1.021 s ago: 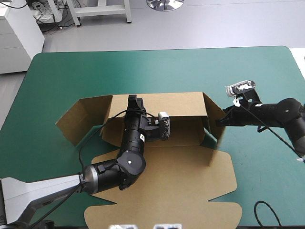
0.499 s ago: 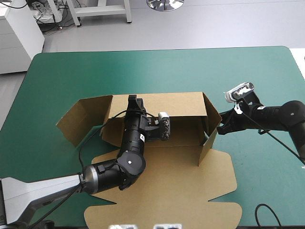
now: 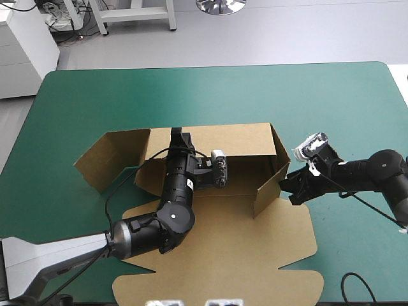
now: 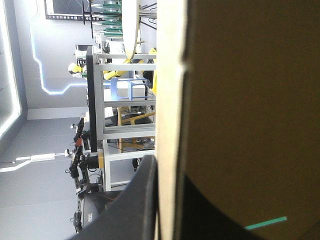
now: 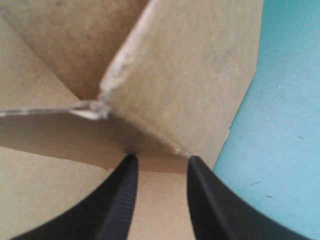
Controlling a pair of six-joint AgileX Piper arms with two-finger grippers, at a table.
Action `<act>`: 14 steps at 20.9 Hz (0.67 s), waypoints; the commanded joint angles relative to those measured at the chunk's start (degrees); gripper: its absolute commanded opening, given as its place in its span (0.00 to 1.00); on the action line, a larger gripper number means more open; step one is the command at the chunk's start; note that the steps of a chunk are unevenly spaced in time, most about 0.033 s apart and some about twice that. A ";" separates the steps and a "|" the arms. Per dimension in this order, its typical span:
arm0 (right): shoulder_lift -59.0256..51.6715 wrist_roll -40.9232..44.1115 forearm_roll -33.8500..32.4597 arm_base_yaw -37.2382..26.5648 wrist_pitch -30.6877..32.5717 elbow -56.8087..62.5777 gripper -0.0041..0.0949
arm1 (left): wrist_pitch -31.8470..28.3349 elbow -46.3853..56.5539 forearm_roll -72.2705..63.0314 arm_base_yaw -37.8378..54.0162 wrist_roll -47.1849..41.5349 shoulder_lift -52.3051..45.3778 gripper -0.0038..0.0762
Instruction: Fold the box
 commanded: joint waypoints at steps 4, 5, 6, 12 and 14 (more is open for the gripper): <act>-0.71 -2.42 5.49 -0.10 -4.36 -1.24 0.78 | 1.47 -1.32 2.31 -0.31 -0.58 -2.16 0.04; -0.22 -3.50 6.85 -0.10 -4.38 -1.24 0.78 | 1.47 -1.32 2.31 -0.31 -0.58 -2.16 0.04; 1.13 -5.32 10.56 -0.10 -2.39 -1.24 0.77 | 1.47 -1.32 2.31 -0.31 -0.58 -2.16 0.04; 1.79 -8.81 16.36 0.01 -0.30 -1.10 0.76 | 0.53 -1.32 3.84 -0.31 -0.58 -2.16 0.04; 1.13 -8.67 16.62 0.78 -4.12 0.32 0.76 | 0.17 -1.32 4.21 -0.31 -0.58 -2.16 0.04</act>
